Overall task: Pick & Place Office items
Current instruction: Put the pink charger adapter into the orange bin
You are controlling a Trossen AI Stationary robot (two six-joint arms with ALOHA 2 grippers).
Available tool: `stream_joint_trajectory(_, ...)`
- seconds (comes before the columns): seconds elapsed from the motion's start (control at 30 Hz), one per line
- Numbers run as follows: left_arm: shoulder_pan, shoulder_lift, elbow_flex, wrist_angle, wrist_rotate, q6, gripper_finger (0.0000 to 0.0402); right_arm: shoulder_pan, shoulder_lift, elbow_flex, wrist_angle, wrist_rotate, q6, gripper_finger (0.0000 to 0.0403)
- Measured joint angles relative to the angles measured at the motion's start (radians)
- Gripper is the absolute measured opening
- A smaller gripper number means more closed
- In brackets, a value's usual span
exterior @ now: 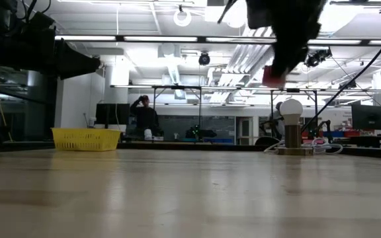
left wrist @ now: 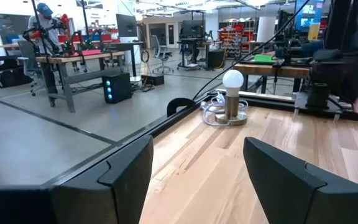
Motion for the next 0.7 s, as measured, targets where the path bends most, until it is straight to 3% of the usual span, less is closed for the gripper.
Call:
stream_joint_trajectory(0.43, 0.000, 0.000, 0.000, 0.004, 0.000, 0.000, 0.0243, 0.365, -0.027, -0.001, -0.139, 0.029, 0.322, 0.0119)
stream_joint_trajectory(0.7, 0.000, 0.000, 0.000, 0.003, 0.000, 0.000, 0.0243, 0.568, -0.028, -0.001, -0.140, 0.043, 0.572, 0.0119)
